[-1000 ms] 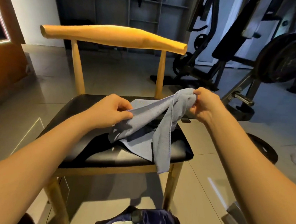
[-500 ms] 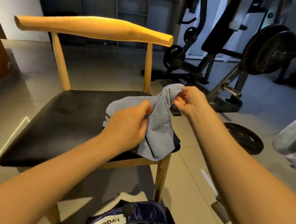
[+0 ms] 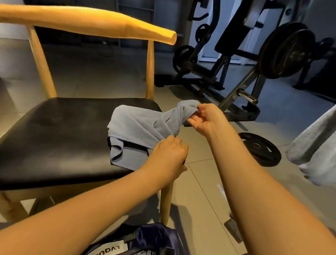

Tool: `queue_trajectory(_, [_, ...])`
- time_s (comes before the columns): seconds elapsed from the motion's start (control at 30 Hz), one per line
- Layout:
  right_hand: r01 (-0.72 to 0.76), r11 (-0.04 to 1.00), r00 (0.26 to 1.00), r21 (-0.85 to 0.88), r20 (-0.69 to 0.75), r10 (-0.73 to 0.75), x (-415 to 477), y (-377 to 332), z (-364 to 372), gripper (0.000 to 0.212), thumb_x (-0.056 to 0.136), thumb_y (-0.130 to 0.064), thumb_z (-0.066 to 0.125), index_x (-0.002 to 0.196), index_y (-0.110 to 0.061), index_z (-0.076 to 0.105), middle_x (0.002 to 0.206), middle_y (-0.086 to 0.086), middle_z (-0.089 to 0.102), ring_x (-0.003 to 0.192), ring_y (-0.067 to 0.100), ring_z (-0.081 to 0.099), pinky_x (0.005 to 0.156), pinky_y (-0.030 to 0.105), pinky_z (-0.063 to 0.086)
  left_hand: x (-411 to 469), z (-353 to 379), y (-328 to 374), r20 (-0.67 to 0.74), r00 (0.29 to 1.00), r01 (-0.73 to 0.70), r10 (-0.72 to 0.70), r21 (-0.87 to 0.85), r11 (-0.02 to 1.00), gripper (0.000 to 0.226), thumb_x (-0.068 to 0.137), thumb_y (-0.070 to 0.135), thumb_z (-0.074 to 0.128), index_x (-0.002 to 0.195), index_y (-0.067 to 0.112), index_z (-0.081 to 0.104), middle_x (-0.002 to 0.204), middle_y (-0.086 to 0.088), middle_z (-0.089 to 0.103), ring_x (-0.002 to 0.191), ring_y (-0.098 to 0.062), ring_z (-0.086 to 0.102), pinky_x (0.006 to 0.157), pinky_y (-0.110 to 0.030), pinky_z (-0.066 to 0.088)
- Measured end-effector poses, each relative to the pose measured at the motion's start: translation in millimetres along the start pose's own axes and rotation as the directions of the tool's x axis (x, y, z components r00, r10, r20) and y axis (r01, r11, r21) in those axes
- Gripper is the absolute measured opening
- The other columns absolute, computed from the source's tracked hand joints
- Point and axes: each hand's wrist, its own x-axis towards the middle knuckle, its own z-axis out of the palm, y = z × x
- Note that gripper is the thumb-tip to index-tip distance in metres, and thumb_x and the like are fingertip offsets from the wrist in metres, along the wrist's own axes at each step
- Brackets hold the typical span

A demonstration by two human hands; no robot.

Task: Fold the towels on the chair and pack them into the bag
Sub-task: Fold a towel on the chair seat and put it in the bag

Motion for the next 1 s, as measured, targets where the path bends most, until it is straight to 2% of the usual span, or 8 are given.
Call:
queue_trajectory(0.07, [0.016,1.0,1.0,-0.017,0.016,-0.016,0,-2,0,0.018,0.105,-0.003,0.043,0.102,0.004,0.059,0.097,0.021,0.068,0.094,0.034,0.07,0.099,0.048,0.054,3,-4,0,0.042,0.999,-0.028,0.026,0.051,0.998,0.028,0.093,0.033,0.069,0.11,0.012,0.063,0.113,-0.008,0.057,0.11,-0.027,0.052,0.085,-0.038,0.043])
queue_trajectory(0.2, [0.072,0.996,0.997,-0.051,0.045,-0.069,0,-5,1,0.017,0.104,-0.002,0.045,0.112,0.003,0.059,0.102,0.021,0.069,0.106,0.036,0.07,0.099,0.05,0.055,-6,-29,-13,0.005,0.998,-0.056,0.056,0.003,0.998,0.015,0.095,0.02,0.061,0.083,0.015,0.054,0.091,-0.001,0.053,0.087,-0.02,0.05,0.071,-0.033,0.037])
queue_trajectory(0.3, [0.116,0.991,0.993,-0.069,0.045,-0.113,0,-9,1,0.017,0.103,-0.003,0.047,0.115,0.0,0.059,0.109,0.021,0.071,0.103,0.034,0.072,0.094,0.049,0.058,-15,-62,-44,0.005,0.997,0.079,-0.081,-0.305,0.949,0.02,0.089,0.023,0.069,0.072,0.014,0.063,0.072,0.004,0.063,0.069,-0.013,0.057,0.065,-0.031,0.048])
queue_trajectory(0.4, [0.142,0.987,0.99,-0.077,0.036,-0.14,0,-14,1,0.013,0.103,-0.004,0.049,0.109,-0.004,0.061,0.111,0.019,0.07,0.101,0.032,0.072,0.092,0.051,0.059,-28,-103,-82,0.005,0.972,0.2,-0.235,-0.542,0.816,0.017,0.081,0.016,0.078,0.066,0.018,0.069,0.06,0.004,0.064,0.053,-0.005,0.053,0.054,-0.017,0.042])
queue_trajectory(0.53, [0.169,0.984,0.985,-0.052,-0.002,-0.17,-1,-18,7,0.023,0.099,-0.007,0.054,0.121,-0.006,0.06,0.11,0.015,0.071,0.098,0.028,0.073,0.09,0.046,0.061,-57,-145,-129,-0.065,0.919,0.255,-0.39,-0.656,0.71,0.016,0.081,0.006,0.08,0.069,0.013,0.072,0.067,-0.013,0.067,0.058,-0.012,0.051,0.058,-0.028,0.043])
queue_trajectory(0.67, [0.238,0.966,0.971,-0.099,0.011,-0.238,-15,-22,33,0.01,0.096,-0.006,0.055,0.101,-0.007,0.064,0.078,0.007,0.064,0.072,0.018,0.063,0.073,0.031,0.056,-83,-172,-171,-0.114,0.863,0.281,-0.493,-0.702,0.654,0.013,0.08,0.0,0.078,0.073,0.007,0.071,0.075,-0.026,0.065,0.064,-0.019,0.049,0.066,-0.035,0.04])
queue_trajectory(0.87, [0.451,0.795,0.887,-0.405,0.106,-0.449,-41,-29,69,0.022,0.089,-0.011,0.05,0.069,-0.018,0.047,0.059,-0.004,0.043,0.055,0.013,0.038,0.054,0.029,0.032,-106,-192,-199,-0.141,0.816,0.268,-0.561,-0.768,0.582,0.009,0.08,0.003,0.069,0.072,0.0,0.066,0.07,-0.022,0.061,0.07,-0.023,0.053,0.071,-0.038,0.044])
queue_trajectory(1.0, [0.49,0.784,0.871,-0.38,0.17,-0.461,-55,-31,81,0.019,0.085,-0.014,0.049,0.068,-0.022,0.046,0.06,-0.005,0.037,0.062,0.015,0.031,0.057,0.034,0.027,-113,-201,-216,-0.09,0.823,0.287,-0.561,-0.787,0.546,0.013,0.076,0.005,0.074,0.073,-0.003,0.065,0.07,-0.019,0.062,0.071,-0.022,0.056,0.071,-0.038,0.049])
